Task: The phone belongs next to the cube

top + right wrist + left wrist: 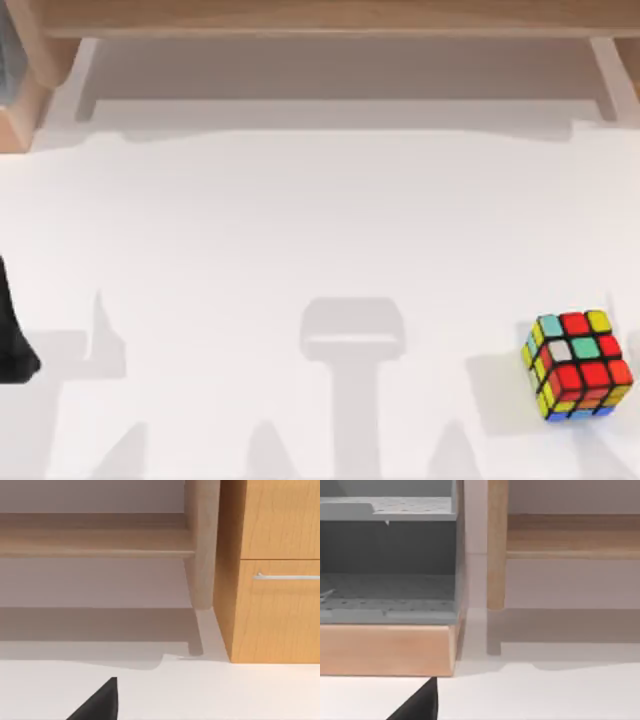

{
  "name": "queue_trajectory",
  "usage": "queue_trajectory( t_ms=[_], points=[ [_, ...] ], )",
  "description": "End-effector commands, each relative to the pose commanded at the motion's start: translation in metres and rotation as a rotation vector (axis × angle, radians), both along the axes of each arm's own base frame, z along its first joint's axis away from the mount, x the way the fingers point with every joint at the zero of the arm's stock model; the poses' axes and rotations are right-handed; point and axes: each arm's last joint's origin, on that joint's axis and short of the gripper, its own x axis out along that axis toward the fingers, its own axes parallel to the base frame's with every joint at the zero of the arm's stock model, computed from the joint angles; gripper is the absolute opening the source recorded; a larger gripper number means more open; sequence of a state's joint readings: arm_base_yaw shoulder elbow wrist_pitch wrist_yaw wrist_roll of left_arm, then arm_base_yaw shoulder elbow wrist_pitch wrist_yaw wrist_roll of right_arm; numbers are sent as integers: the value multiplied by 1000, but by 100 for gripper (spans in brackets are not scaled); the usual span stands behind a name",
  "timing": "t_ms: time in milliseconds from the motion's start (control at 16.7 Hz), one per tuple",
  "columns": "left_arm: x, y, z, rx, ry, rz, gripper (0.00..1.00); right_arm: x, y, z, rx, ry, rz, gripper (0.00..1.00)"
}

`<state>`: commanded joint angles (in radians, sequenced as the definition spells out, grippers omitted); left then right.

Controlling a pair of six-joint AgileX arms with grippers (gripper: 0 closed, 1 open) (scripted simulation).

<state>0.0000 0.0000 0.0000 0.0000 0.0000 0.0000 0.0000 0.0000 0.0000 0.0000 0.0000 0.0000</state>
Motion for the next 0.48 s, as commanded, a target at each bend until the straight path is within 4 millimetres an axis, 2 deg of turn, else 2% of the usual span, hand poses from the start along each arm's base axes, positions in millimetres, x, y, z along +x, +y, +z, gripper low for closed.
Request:
queue_trajectory(
  t_ms=[240,480],
  points=[
    [0,1,5,10,26,9,100,0,0,0,0,0,0,100],
    [8,6,25,55,189,44,100,0,0,0,0,0,0,100]
  ],
)
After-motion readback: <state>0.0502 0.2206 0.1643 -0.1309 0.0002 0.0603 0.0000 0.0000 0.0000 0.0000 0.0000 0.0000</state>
